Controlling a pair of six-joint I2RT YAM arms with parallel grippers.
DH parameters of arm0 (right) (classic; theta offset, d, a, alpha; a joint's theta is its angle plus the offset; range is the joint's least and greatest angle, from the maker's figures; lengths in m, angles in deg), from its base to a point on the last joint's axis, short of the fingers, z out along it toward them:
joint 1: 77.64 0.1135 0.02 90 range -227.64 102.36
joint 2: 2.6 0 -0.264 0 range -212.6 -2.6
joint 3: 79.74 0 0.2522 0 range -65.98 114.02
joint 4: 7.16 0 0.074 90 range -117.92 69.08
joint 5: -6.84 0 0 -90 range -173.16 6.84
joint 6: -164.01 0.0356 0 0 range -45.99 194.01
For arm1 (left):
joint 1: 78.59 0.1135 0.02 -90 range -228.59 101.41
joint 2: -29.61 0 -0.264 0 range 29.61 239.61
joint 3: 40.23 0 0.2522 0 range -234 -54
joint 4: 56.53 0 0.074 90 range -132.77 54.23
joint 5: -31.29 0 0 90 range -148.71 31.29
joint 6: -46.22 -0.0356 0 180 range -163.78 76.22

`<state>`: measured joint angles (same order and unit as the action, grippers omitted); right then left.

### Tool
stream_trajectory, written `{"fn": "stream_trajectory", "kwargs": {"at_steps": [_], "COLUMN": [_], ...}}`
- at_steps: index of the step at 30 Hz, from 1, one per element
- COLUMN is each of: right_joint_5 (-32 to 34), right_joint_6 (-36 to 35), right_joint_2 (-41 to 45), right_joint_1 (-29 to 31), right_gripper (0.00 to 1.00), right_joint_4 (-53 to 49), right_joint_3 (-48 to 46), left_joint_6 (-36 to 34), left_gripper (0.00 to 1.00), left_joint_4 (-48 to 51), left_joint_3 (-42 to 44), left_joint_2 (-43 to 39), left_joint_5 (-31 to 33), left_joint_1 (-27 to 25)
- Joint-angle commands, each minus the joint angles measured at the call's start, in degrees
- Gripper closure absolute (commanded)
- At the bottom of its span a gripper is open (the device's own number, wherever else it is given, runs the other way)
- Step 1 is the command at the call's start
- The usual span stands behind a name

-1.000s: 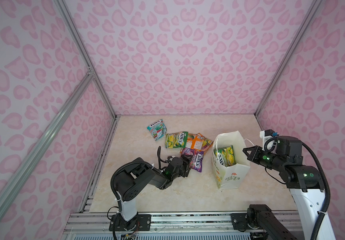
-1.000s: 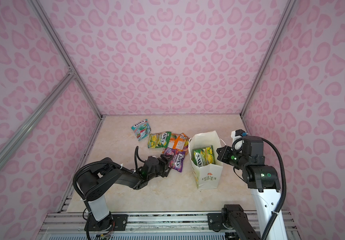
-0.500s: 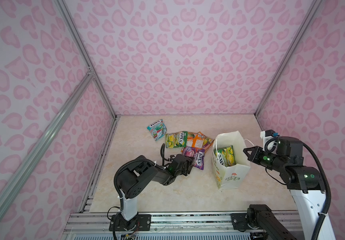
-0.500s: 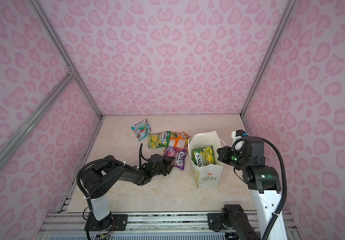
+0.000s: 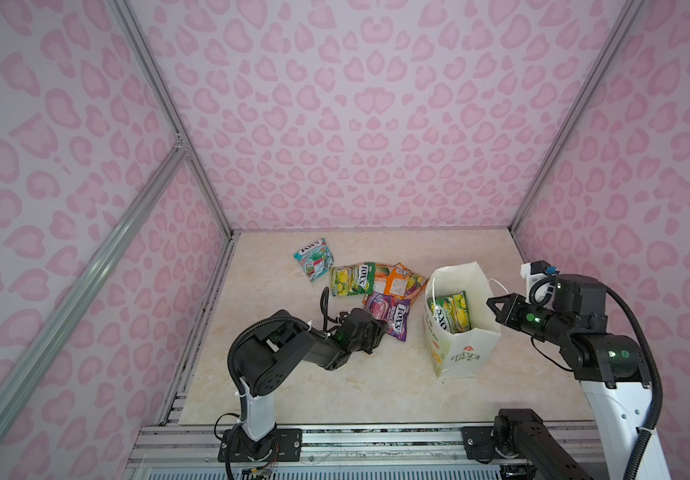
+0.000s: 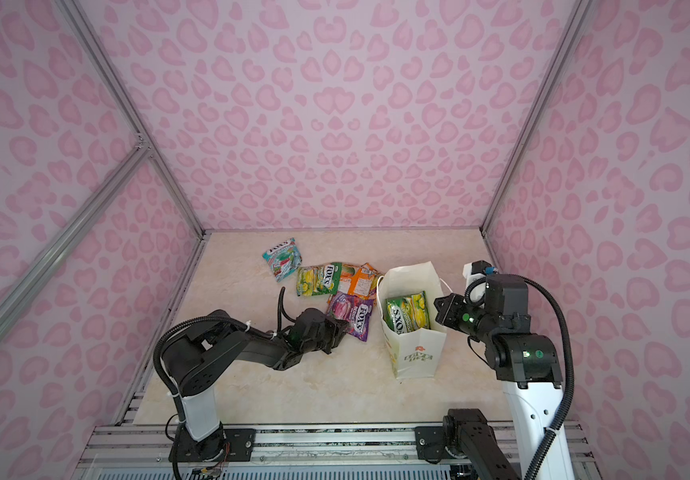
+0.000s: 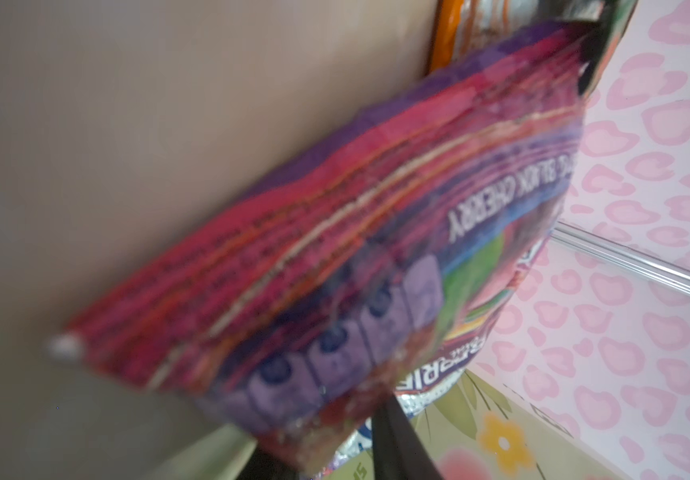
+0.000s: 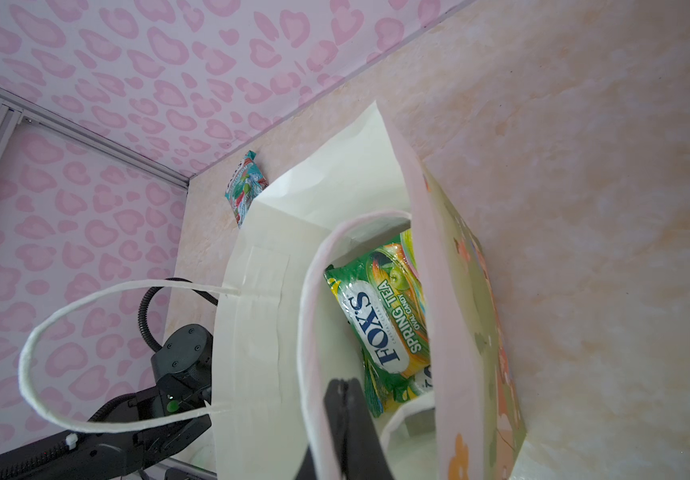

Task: Place the snacks into the paper bag
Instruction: 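Lift the purple Berries bag up from the table with the left gripper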

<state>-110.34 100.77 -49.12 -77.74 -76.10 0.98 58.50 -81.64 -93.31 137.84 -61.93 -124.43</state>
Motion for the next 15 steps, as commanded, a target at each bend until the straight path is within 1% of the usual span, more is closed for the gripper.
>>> {"fn": "stream_trajectory", "kwargs": {"at_steps": [1, 2, 5, 9, 15], "right_joint_5": [0.1, 0.0, 0.1, 0.2, 0.4], "right_joint_6": [-0.3, -0.3, -0.2, -0.3, -0.2], "right_joint_2": [0.2, 0.3, 0.4, 0.5, 0.6], "right_joint_1": [0.1, 0.1, 0.1, 0.1, 0.1], "right_gripper": [1.0, 1.0, 1.0, 1.0, 1.0], "right_joint_4": [0.4, 0.4, 0.3, 0.2, 0.4], "right_joint_3": [-0.2, -0.3, -0.3, 0.0, -0.4], "left_joint_6": [-2.9, -3.4, -4.9, -7.9, -15.1], "left_gripper": [0.79, 0.84, 0.94, 0.96, 0.97], "left_joint_4": [16.2, 16.2, 16.8, 17.9, 22.6], "left_joint_3": [0.0, -0.2, -0.6, -0.8, -2.6], "left_joint_2": [0.8, 0.7, -0.1, -2.9, -9.7], "left_joint_5": [1.1, 0.9, 0.4, -0.1, -0.8], "left_joint_1": [0.5, 0.6, 0.8, 0.9, 1.0]}}
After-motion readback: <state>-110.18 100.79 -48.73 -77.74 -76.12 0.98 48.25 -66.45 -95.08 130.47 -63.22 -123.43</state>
